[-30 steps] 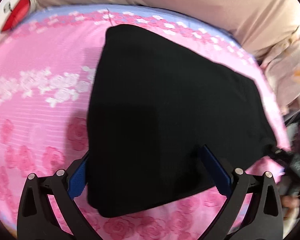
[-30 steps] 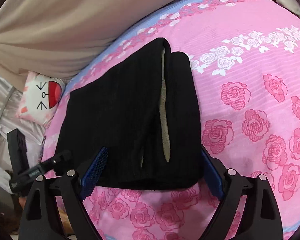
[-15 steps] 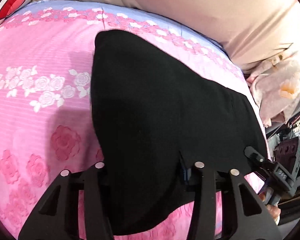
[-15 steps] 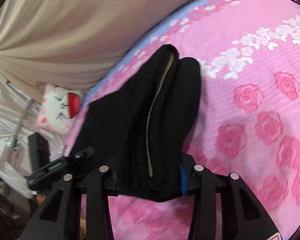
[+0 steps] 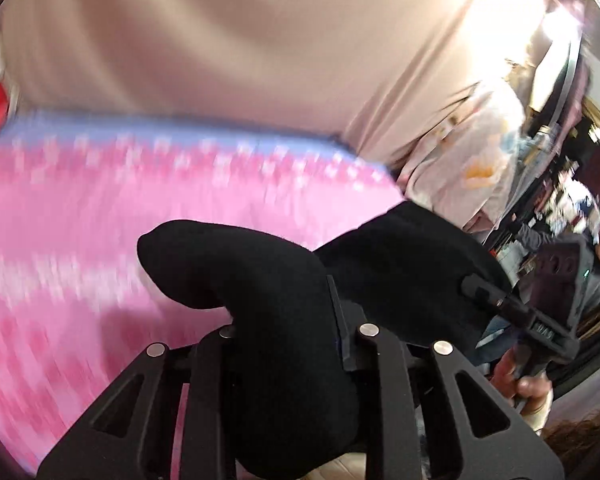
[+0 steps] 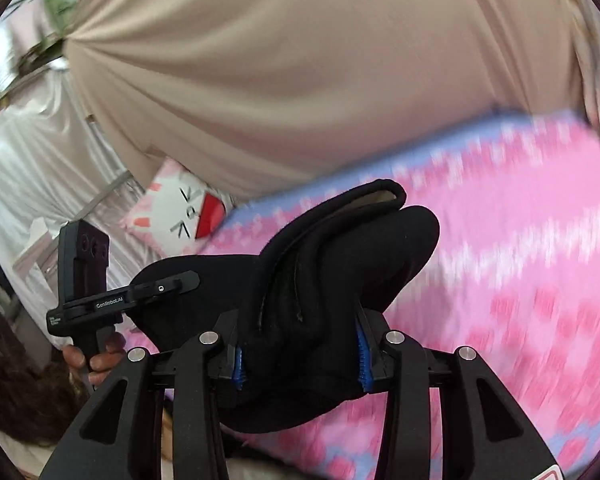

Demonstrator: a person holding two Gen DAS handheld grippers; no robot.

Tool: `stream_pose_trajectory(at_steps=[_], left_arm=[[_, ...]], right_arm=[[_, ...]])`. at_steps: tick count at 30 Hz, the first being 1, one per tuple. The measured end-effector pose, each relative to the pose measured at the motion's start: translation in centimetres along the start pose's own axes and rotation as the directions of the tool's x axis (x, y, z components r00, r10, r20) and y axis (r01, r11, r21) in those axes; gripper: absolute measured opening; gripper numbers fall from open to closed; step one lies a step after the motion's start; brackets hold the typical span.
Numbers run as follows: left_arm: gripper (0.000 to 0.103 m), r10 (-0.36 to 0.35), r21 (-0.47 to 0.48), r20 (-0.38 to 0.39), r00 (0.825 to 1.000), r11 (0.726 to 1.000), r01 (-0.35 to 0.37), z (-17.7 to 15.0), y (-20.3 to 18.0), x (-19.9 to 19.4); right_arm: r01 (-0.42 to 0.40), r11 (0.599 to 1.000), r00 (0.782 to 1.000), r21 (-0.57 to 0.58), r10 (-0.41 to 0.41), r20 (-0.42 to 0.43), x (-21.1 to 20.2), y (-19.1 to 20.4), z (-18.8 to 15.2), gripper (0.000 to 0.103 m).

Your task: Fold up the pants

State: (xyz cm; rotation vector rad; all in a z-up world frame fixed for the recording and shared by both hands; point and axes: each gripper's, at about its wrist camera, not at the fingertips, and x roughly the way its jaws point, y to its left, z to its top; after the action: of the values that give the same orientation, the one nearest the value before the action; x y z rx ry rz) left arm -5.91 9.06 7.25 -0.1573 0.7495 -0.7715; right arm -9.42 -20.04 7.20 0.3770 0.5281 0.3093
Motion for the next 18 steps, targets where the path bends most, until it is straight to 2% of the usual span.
stream_pose_trajectory(at_steps=[3,6,7,10,12,13,14,15,16,17,18], left_arm=[[0.022,0.024,0.092,0.128,0.991,0.995,-0.036,4.0,-1.4,-1.0],[0.023,0.040,0.149,0.258,0.965,0.986,-0.081,7.9,-1.7,-1.4],[0.023,0.057,0.162,0.301,0.952,0.981,-0.110,9.6,-1.4,-0.6],[0.023,0.100,0.172,0.347,0.932,0.971,-0.168,13.0,0.1,3.1],[0.024,0.140,0.179,0.350,0.926,0.961,-0.213,14.5,2.0,7.2],[0.028,0.160,0.179,0.339,0.927,0.957,-0.230,15.0,2.9,9.4],[0.033,0.188,0.178,0.322,0.928,0.951,-0.254,15.3,4.2,12.0],[0.037,0.230,0.161,0.291,0.929,0.945,-0.285,15.2,5.7,14.7],[0.049,0.289,0.132,0.227,0.930,0.937,-0.324,14.8,8.1,18.5],[0.056,0.362,0.111,0.163,0.918,0.918,-0.381,14.1,10.1,21.4],[0.056,0.430,0.087,0.102,0.897,0.895,-0.438,13.2,12.0,23.7]], right_arm=[[0.013,0.996,0.995,-0.094,-0.004,0.104,0.2,0.7,4.2,0.039],[0.006,0.992,0.984,-0.128,0.017,0.176,2.1,-0.5,8.0,0.039],[0.009,0.992,0.981,-0.128,0.016,0.193,3.3,-1.3,9.1,0.039],[0.011,0.993,0.978,-0.116,0.014,0.209,8.2,-4.9,11.9,0.040],[0.004,0.995,0.982,-0.099,0.015,0.187,13.2,-8.5,12.6,0.046],[0.018,0.997,0.986,-0.079,-0.005,0.165,15.7,-10.3,12.5,0.052],[0.057,0.998,0.992,-0.021,-0.054,0.111,19.2,-13.4,11.8,0.062],[0.097,0.995,0.994,0.023,-0.099,0.056,21.4,-15.5,11.0,0.065],[0.152,0.986,0.988,0.068,-0.152,-0.012,23.5,-17.8,10.0,0.065],[0.194,0.975,0.980,0.111,-0.187,-0.070,24.9,-19.7,9.0,0.065],[0.234,0.961,0.970,0.147,-0.221,-0.102,25.3,-21.5,7.8,0.065]])
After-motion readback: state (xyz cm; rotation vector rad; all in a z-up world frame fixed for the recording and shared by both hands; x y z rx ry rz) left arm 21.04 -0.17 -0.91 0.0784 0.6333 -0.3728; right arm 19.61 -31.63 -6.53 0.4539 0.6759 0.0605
